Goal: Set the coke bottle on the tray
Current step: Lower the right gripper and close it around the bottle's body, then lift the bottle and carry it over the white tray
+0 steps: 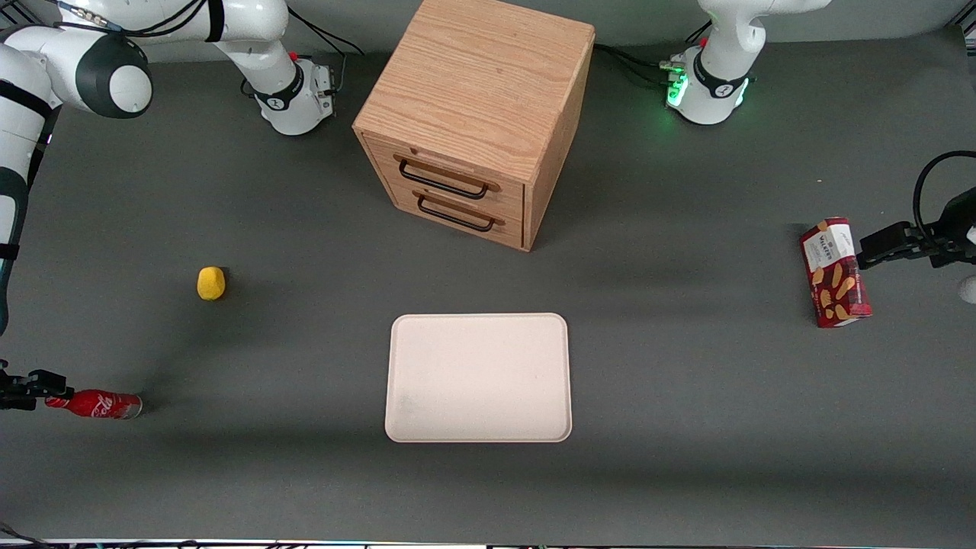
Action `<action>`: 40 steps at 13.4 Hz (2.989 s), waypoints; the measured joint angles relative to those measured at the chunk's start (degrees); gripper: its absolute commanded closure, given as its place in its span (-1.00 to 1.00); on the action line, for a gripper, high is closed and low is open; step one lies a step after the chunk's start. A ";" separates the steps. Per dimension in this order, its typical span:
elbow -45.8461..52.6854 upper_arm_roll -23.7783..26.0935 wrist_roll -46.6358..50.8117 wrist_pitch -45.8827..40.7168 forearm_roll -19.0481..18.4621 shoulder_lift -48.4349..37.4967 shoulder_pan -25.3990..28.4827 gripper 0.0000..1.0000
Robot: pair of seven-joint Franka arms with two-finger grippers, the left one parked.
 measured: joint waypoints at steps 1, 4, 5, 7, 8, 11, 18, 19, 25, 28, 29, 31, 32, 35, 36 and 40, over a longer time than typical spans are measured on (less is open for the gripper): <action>0.00 0.00 -0.05 0.00 -0.24 0.00 0.03 0.65; 0.01 0.02 -0.08 0.00 -0.43 0.00 0.10 0.80; 0.01 0.02 -0.09 0.00 -0.43 0.00 0.10 0.82; 0.01 0.02 -0.10 0.00 -0.43 0.00 0.10 0.91; 0.01 0.02 -0.11 0.00 -0.43 0.00 0.11 0.91; 0.15 0.02 -0.12 -0.07 -0.62 -0.04 0.19 0.92; 2.39 0.06 -0.10 -16.87 -3.68 -13.33 2.78 0.95; 2.34 0.05 -0.10 -19.91 -4.51 -16.67 2.92 0.95; -0.34 -0.44 -0.10 -30.65 -5.66 -30.78 3.25 0.98; -2.01 -0.97 0.55 -32.14 -5.65 -33.49 4.56 0.98; -2.37 -1.04 2.83 -32.48 -5.61 -33.54 6.19 0.98; -3.17 -0.96 11.08 -33.13 -5.45 -33.47 11.98 0.98; -3.40 -0.85 16.42 -33.30 -5.29 -33.44 15.84 0.98; -3.83 -0.54 33.71 -33.11 -2.52 -32.59 26.24 0.98; -3.86 -0.45 39.43 -32.08 -1.31 -31.76 29.01 1.00; -4.03 1.08 59.39 -24.27 -0.35 -26.99 38.13 1.00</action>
